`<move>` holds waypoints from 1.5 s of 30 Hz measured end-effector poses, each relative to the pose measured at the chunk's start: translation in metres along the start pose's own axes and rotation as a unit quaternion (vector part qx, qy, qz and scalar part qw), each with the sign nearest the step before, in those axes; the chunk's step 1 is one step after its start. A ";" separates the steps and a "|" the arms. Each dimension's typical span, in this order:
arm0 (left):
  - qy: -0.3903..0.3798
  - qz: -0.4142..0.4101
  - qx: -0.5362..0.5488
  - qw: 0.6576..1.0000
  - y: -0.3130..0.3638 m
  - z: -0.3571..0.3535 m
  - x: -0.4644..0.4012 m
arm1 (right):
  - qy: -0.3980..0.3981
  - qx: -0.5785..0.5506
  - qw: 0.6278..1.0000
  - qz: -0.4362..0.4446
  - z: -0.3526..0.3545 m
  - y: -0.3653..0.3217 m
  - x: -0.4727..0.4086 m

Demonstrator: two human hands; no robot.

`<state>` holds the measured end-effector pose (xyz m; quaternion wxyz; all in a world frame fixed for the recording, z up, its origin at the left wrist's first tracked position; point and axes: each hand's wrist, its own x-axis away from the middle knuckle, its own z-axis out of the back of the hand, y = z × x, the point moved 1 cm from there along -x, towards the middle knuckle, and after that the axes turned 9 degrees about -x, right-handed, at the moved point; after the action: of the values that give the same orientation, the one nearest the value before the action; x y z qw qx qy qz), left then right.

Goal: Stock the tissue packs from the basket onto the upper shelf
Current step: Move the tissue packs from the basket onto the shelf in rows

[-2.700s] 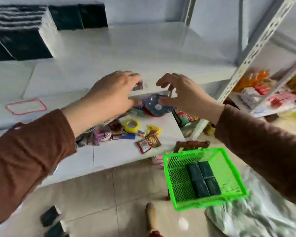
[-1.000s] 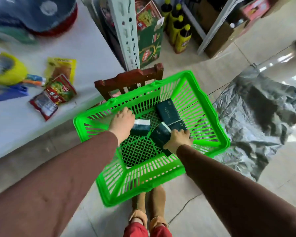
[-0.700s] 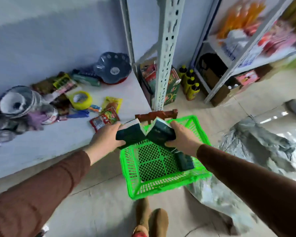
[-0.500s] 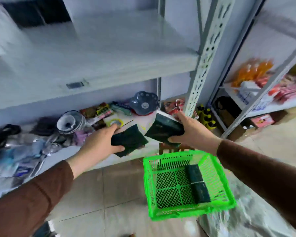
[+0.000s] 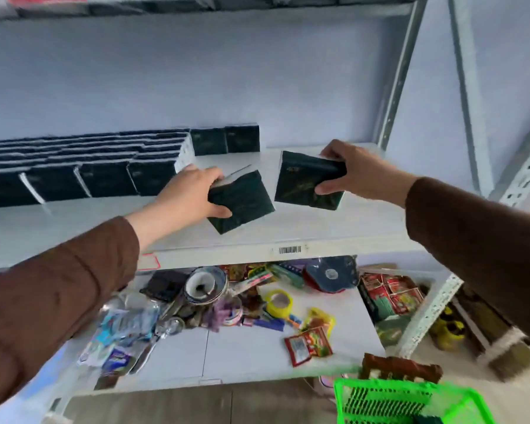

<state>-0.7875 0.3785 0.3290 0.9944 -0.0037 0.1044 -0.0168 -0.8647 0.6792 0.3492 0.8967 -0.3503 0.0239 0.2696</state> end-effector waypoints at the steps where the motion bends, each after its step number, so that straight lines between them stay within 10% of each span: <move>1: 0.007 -0.010 -0.010 1.000 -0.011 -0.001 -0.014 | 0.009 0.016 1.000 -0.004 -0.004 -0.006 -0.016; 23: -0.043 0.080 -0.349 0.933 -0.138 -0.082 -0.319 | 0.030 0.000 0.999 -0.031 -0.080 0.051 -0.304; 45: 0.054 -0.002 -0.282 0.958 -0.140 -0.088 -0.310 | 0.043 0.111 0.993 0.004 -0.141 0.073 -0.399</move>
<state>-1.1131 0.2485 0.3085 0.9458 -0.2829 0.1589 0.0114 -1.2208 0.4470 0.2909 0.9270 -0.2602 0.0938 0.2534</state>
